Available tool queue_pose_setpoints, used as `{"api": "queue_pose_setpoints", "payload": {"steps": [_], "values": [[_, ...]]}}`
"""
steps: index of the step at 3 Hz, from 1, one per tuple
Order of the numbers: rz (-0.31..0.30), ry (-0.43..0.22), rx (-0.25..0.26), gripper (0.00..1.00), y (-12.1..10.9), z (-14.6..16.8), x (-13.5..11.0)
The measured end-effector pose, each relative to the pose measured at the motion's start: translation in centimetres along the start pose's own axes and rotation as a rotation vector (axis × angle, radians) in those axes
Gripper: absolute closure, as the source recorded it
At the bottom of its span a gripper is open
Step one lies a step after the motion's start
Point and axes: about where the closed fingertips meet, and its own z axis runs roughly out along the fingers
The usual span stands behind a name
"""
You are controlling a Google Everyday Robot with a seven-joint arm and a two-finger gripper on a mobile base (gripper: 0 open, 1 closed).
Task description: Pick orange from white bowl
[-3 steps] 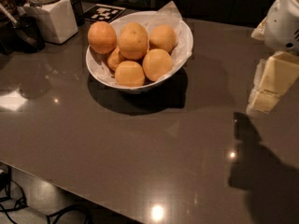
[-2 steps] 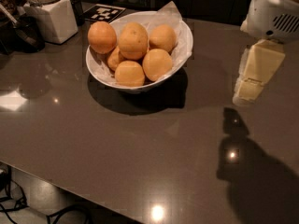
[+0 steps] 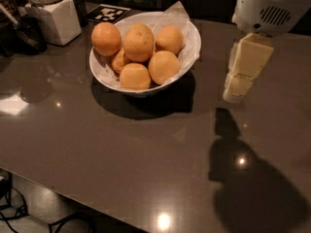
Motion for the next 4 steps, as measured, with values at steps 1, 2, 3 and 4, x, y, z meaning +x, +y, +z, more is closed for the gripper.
{"api": "queue_pose_setpoints", "payload": {"steps": [1, 2, 3, 4], "values": [[-0.061, -0.012, 0.036, 0.0, -1.66, -0.07, -4.66], [-0.061, -0.033, 0.052, 0.0, -1.93, -0.37, -5.06], [-0.061, -0.033, 0.052, 0.0, -1.94, -0.37, -5.07], [-0.029, 0.027, 0.033, 0.0, -2.51, 0.34, -5.55]]}}
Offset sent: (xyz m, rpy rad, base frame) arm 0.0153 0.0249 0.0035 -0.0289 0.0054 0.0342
